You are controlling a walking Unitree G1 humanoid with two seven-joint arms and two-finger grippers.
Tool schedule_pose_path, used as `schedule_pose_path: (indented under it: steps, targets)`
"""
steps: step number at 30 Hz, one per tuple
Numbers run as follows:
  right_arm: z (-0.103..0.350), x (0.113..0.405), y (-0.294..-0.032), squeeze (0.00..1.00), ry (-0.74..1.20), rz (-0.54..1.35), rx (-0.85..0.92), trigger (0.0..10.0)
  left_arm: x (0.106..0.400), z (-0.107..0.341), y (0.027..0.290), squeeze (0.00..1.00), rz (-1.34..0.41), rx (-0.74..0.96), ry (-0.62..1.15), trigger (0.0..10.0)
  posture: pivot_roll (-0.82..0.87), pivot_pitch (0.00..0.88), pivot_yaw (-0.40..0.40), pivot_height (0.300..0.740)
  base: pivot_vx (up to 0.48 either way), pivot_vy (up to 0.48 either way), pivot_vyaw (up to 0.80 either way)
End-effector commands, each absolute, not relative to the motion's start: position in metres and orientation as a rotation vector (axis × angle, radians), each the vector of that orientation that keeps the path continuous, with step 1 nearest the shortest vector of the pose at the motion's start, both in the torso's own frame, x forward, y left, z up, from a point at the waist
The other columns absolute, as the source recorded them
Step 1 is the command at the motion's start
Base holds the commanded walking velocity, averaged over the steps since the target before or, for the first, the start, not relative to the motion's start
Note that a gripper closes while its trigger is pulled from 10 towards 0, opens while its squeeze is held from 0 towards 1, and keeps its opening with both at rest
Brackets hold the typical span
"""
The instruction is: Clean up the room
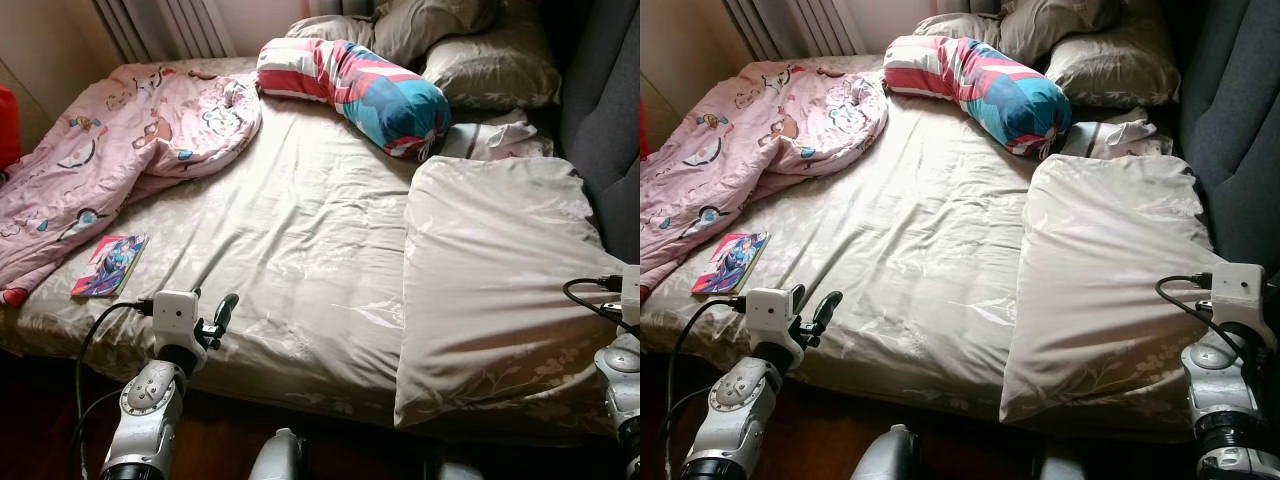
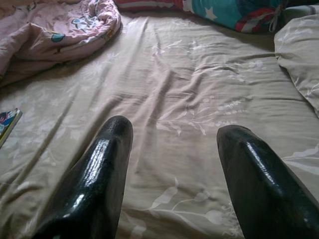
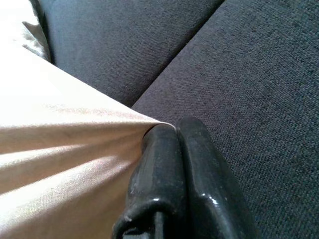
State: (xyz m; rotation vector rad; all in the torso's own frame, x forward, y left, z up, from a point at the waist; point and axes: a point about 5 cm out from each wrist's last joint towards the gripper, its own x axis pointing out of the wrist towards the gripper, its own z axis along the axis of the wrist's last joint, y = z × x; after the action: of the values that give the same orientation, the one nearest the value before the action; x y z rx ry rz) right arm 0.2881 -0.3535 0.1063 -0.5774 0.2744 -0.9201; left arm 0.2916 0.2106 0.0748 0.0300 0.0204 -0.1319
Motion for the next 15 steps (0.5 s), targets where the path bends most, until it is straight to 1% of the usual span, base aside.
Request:
schedule_pose_path:
  steps: [1, 4, 10, 11, 13, 14, 15]
  targets:
    - [0.109, 0.292, -0.348, 0.00, 0.248, -0.913, -0.530, 10.0, 0.288, 0.070, 0.219, 0.00, -0.111, 0.035, 0.038, 10.0, -0.09, 0.082, 0.121, 0.661, 0.000, 0.000, 0.00]
    - [0.093, 0.291, -0.338, 0.00, 0.299, -0.870, -0.406, 10.0, 0.288, 0.069, 0.218, 0.00, -0.119, 0.039, 0.045, 10.0, -0.08, 0.083, 0.120, 0.661, 0.000, 0.000, 0.00]
    - [0.072, 0.292, -0.322, 0.00, 0.367, -0.794, -0.260, 10.0, 0.287, 0.067, 0.217, 0.00, -0.118, 0.035, 0.048, 10.0, -0.08, 0.083, 0.116, 0.661, 0.000, 0.000, 0.00]
    - [0.071, 0.292, -0.321, 0.81, 0.367, -0.793, -0.245, 10.0, 0.287, 0.067, 0.217, 0.00, -0.118, 0.034, 0.049, 10.0, -0.08, 0.083, 0.115, 0.661, 0.000, 0.000, 0.00]
    - [0.071, 0.292, -0.321, 0.81, 0.366, -0.792, -0.244, 10.0, 0.287, 0.066, 0.217, 0.00, -0.119, 0.034, 0.049, 10.0, -0.08, 0.083, 0.115, 0.661, 0.000, 0.000, 0.00]
    - [0.072, 0.292, -0.320, 1.00, 0.353, -0.792, -0.242, 10.0, 0.287, 0.066, 0.217, 0.00, -0.119, 0.032, 0.049, 10.0, -0.08, 0.082, 0.115, 0.661, 0.000, 0.000, 0.00]
    - [0.073, 0.293, -0.320, 1.00, 0.338, -0.789, -0.238, 10.0, 0.287, 0.066, 0.217, 0.00, -0.118, 0.031, 0.049, 10.0, -0.08, 0.083, 0.114, 0.661, 0.000, 0.000, 0.00]
